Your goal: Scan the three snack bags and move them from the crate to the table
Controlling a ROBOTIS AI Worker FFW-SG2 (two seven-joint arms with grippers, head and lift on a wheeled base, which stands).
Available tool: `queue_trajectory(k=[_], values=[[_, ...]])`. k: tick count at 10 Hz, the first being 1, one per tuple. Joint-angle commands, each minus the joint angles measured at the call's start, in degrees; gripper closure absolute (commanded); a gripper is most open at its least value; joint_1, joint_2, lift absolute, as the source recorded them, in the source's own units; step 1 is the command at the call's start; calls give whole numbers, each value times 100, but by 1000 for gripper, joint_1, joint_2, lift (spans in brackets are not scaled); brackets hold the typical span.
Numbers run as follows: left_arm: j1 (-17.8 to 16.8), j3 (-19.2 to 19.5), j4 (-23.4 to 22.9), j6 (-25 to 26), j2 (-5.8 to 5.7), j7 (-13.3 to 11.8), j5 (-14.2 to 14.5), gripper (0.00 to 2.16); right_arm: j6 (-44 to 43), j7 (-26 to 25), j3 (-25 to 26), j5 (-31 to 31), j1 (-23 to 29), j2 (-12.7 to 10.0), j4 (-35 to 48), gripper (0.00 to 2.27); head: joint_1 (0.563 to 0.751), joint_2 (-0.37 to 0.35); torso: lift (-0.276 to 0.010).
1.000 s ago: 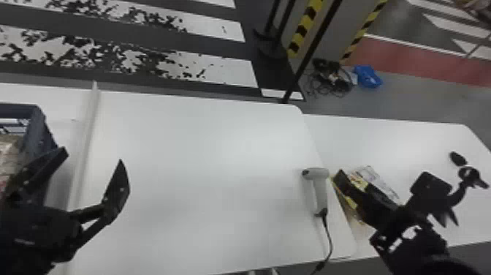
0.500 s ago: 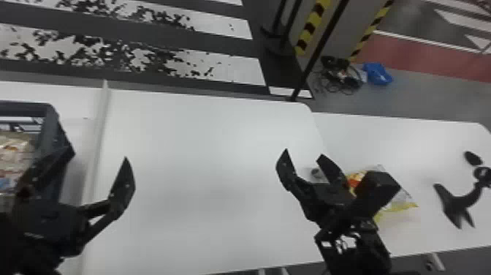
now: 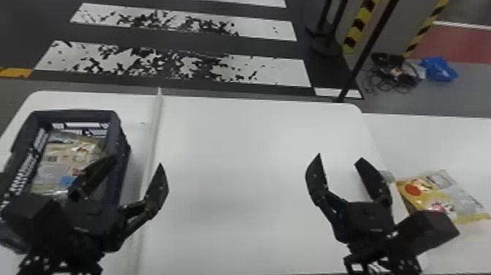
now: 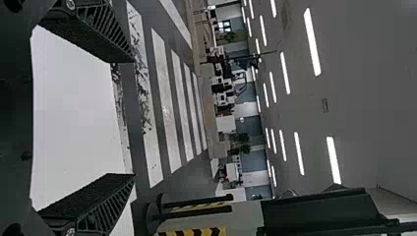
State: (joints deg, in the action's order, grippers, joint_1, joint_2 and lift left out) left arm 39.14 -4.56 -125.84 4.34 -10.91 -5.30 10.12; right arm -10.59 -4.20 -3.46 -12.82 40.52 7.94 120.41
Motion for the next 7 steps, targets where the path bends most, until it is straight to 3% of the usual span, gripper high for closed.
queue_trajectory(k=[1,3,4,6,7], values=[[41,456,-389,827,45,-41,210,63,-17,-55,-120,245,-27,5,-44,73,695,-98,-62],[-152,1221,-740,1478,45,-120,605,63,-228,-55,-278,368,-27,58,-203,76,695,-8,-62],[-337,1572,-705,1706,54,-103,755,80,-263,-55,-331,403,-27,129,-255,76,695,20,-62],[-829,2109,-608,3218,54,143,851,110,-228,-64,-507,456,-229,313,-422,80,695,132,-62],[-1163,2276,-591,4466,54,328,825,110,-175,-169,-621,473,-361,392,-510,80,695,185,-62]])
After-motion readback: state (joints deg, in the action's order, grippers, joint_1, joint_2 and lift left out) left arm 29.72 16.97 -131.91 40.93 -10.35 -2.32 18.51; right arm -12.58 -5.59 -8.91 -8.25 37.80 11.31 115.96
